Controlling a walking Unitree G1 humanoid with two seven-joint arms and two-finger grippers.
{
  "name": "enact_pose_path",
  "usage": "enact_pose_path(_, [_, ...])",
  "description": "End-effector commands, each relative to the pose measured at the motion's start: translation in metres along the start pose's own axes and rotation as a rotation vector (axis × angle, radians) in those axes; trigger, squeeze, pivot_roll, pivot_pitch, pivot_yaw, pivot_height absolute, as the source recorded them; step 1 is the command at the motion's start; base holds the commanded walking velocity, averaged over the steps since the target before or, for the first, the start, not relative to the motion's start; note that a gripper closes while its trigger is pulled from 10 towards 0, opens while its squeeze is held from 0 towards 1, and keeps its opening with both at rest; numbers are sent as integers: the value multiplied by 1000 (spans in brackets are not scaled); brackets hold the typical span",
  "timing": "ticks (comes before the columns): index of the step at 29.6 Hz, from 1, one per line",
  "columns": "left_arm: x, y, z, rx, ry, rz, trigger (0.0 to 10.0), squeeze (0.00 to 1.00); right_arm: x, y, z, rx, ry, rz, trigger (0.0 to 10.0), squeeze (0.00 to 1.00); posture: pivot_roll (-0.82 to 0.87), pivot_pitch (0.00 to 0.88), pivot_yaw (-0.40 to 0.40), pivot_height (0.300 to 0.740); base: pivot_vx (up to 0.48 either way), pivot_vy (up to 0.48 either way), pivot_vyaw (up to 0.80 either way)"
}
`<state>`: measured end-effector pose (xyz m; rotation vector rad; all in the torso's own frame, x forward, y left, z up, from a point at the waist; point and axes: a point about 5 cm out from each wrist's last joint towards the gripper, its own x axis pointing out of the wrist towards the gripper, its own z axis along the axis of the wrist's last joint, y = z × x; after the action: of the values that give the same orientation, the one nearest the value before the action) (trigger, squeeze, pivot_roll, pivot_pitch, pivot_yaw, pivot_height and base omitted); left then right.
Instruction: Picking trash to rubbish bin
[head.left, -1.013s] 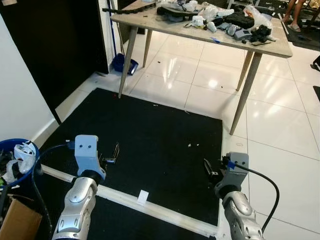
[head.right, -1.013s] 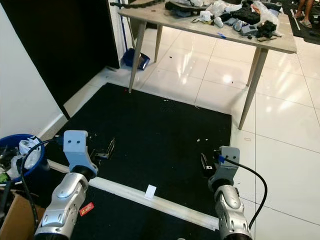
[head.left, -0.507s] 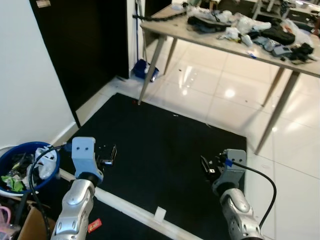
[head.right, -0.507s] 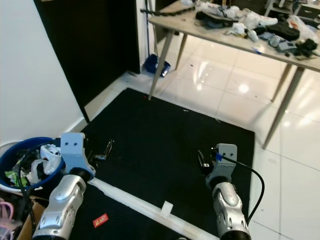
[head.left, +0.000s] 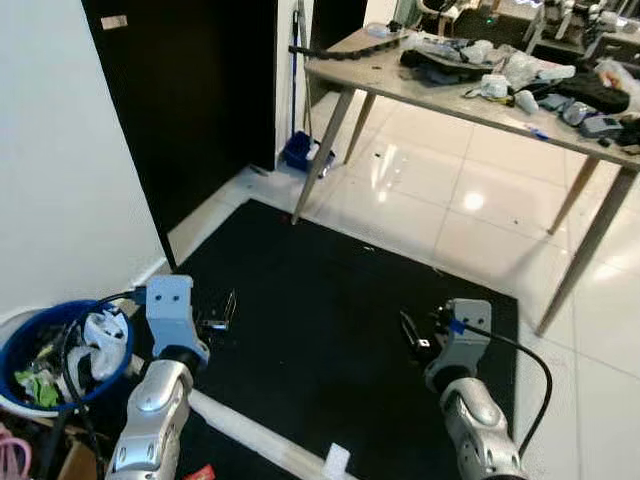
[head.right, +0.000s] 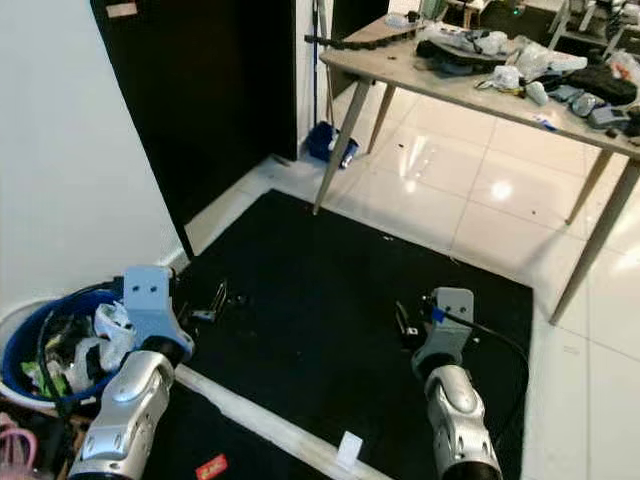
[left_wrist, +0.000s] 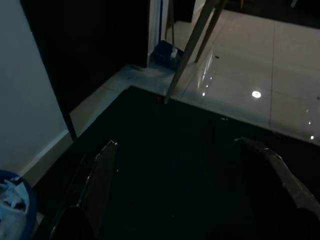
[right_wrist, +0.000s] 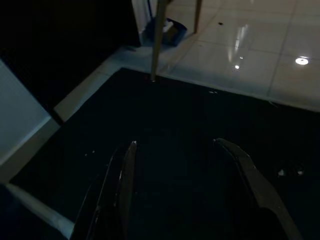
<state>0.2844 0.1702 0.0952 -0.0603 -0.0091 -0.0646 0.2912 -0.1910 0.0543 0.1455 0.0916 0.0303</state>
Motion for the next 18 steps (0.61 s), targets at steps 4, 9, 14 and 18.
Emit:
enact_pose_path(4, [0, -5, -1, 4, 4, -22, 10000, 0, -4, -9, -3, 11, 11, -34, 10000, 0, 17, 107, -20, 740, 329, 0, -800])
enact_pose_path(9, [0, -5, -2, 5, 6, -23, 10000, 0, -5, -10, -3, 12, 10, -40, 10000, 0, 18, 113, -19, 740, 329, 0, -800])
enact_pose_path(14, [-1, -6, -2, 5, 6, -26, 10000, 0, -6, -10, -4, 11, 9, -40, 10000, 0, 18, 115, -17, 740, 329, 0, -428])
enact_pose_path(18, [1, -6, -1, 7, 6, -32, 10000, 0, -6, -9, -4, 8, 6, -38, 10000, 0, 18, 115, -16, 740, 328, 0, 0])
